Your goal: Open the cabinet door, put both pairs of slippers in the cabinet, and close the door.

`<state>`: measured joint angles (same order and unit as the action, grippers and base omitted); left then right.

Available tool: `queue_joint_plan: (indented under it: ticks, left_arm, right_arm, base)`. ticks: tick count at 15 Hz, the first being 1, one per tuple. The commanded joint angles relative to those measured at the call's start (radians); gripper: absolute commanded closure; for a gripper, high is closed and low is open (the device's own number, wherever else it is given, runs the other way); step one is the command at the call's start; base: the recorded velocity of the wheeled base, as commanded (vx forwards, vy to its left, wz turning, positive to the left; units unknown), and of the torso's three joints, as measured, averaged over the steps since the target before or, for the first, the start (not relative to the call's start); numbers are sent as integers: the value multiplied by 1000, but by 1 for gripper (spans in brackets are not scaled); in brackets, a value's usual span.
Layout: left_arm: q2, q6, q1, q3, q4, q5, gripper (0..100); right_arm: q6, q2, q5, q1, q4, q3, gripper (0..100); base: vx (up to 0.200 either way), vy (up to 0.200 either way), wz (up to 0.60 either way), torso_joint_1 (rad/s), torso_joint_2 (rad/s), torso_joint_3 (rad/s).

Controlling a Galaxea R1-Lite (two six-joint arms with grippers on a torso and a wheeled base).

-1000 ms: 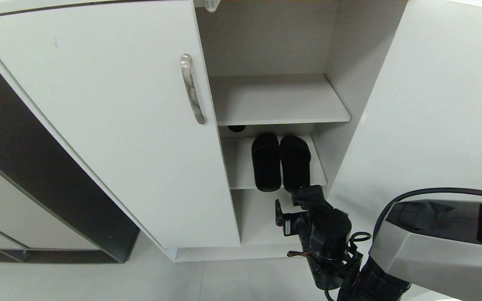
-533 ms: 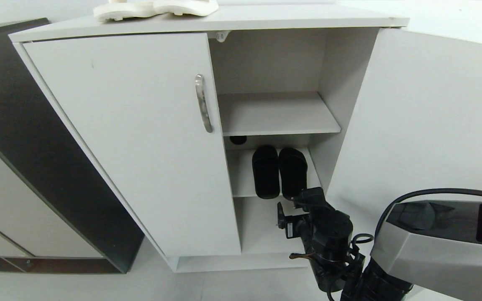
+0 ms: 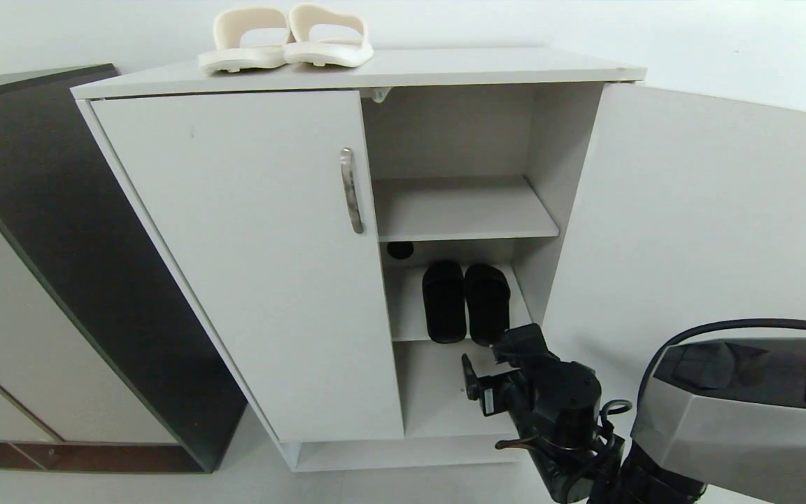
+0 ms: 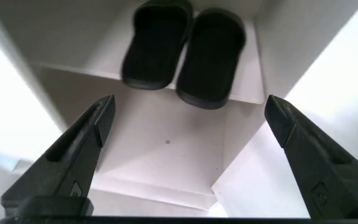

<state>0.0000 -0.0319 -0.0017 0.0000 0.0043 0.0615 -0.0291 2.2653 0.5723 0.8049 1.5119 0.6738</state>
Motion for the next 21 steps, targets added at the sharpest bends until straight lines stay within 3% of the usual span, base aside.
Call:
queue_joint_plan:
  ticks: [1, 10, 21]
  left_arm:
    - [2, 1, 0, 0, 0, 0, 100]
    - [2, 0, 0, 0, 0, 0, 100]
    - [2, 0, 0, 0, 0, 0, 100]
  right_arm:
    - [0, -32, -42, 2, 1, -54, 0]
    - [-17, -23, -83, 0, 13, -109, 0]
    - [-78, 11, -141, -16, 59, -178, 0]
  base:
    - [0, 0, 0, 0, 0, 0]
    - [0, 0, 0, 0, 0, 0]
    - [0, 200, 0, 4, 4, 2]
